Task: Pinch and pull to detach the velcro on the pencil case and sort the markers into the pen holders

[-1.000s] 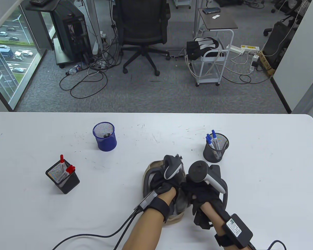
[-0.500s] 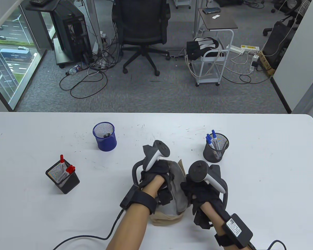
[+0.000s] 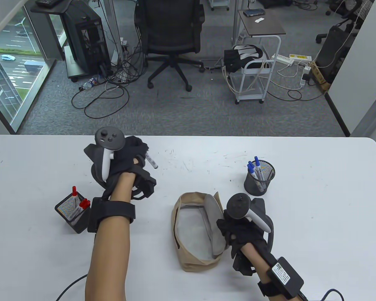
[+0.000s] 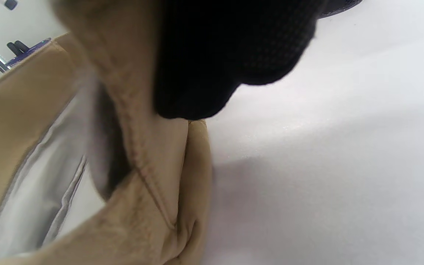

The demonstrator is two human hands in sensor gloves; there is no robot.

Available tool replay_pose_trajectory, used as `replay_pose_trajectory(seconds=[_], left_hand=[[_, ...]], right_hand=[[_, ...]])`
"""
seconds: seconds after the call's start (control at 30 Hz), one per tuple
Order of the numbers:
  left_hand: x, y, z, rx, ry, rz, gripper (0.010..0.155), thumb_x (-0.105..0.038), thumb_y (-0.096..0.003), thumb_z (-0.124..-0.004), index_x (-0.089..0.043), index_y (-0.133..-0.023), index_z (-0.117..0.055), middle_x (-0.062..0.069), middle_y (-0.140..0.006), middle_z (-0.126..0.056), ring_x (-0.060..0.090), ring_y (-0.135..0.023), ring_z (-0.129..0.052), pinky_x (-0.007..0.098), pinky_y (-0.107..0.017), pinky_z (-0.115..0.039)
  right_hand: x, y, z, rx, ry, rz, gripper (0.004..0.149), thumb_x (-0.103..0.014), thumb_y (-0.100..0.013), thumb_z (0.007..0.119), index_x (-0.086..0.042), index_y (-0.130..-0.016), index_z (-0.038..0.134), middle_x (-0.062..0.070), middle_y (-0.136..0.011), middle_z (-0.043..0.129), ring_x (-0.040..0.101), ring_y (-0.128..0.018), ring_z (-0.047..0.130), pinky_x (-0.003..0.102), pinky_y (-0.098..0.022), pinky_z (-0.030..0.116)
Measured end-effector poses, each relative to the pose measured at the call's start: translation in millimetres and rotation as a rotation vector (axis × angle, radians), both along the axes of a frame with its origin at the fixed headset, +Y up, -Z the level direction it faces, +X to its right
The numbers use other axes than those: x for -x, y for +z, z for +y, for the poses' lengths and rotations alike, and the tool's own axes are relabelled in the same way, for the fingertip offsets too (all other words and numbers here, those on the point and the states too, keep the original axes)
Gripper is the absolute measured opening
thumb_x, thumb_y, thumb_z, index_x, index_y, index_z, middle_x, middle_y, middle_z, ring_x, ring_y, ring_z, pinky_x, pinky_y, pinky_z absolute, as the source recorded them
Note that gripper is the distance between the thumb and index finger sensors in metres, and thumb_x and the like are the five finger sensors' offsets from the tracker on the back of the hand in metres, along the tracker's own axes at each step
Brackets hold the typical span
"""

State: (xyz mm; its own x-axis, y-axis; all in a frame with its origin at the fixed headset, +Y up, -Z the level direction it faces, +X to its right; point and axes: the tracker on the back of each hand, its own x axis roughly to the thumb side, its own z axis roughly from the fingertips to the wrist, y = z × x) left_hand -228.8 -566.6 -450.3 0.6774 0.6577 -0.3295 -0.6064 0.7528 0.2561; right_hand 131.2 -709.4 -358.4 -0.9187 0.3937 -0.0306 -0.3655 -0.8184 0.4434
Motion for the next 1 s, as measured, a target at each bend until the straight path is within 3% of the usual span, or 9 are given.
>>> replay_pose_trajectory(seconds=[0.3,0.4,0.57,0.77,1.0], left_hand=[[48.0,-18.9,-24.4,0.005,-0.013,0.132,0.049,-0.041,-0.0468,-0.093,-0.026,-0.093,-0.089,0.007,-0.088,-0.103,0.02,-0.065,-0.114,0.026,-0.04,-0.104],[51.2,-27.0,-44.5,0.03,0.05,0.078,0.062,-0.041,-0.0461,-0.093,-0.019,-0.103,-0.079,0.012,-0.097,-0.095,0.024,-0.075,-0.109,0.029,-0.044,-0.102],[46.2,-23.1,-51.8,0.023,0.017,0.019,0.063,-0.038,-0.0454,-0.093,-0.015,-0.103,-0.079,0.015,-0.097,-0.093,0.029,-0.076,-0.108,0.033,-0.045,-0.101],[25.0,1.7,-39.5,0.015,-0.124,-0.12,0.064,-0.038,-0.0455,-0.093,-0.015,-0.103,-0.078,0.016,-0.099,-0.091,0.031,-0.078,-0.105,0.036,-0.047,-0.099],[-25.1,60.1,-40.1,0.013,-0.479,-0.32,0.067,-0.042,-0.0471,-0.089,-0.015,-0.107,-0.074,0.017,-0.105,-0.085,0.035,-0.087,-0.097,0.044,-0.054,-0.091]], right_hand=[[0.1,0.1,0.1,-0.002,0.003,-0.001,0.057,-0.033,-0.052,0.081,0.006,-0.094,0.072,0.017,-0.069,0.102,0.017,-0.022,0.107,0.029,-0.015,0.089],[0.0,0.3,0.1,-0.005,0.006,-0.002,0.058,-0.033,-0.052,0.081,0.006,-0.094,0.072,0.017,-0.069,0.102,0.017,-0.022,0.107,0.029,-0.015,0.089],[0.3,0.4,0.3,-0.006,0.008,-0.002,0.057,-0.033,-0.052,0.081,0.006,-0.094,0.072,0.017,-0.069,0.102,0.017,-0.022,0.107,0.029,-0.015,0.089],[-0.1,0.4,0.6,-0.007,0.012,-0.004,0.058,-0.033,-0.052,0.081,0.006,-0.094,0.072,0.017,-0.07,0.102,0.017,-0.023,0.107,0.029,-0.016,0.089],[-0.8,1.1,2.0,-0.01,0.014,-0.005,0.062,-0.04,-0.053,0.077,0.006,-0.095,0.07,0.019,-0.071,0.101,0.019,-0.025,0.107,0.031,-0.017,0.089]])
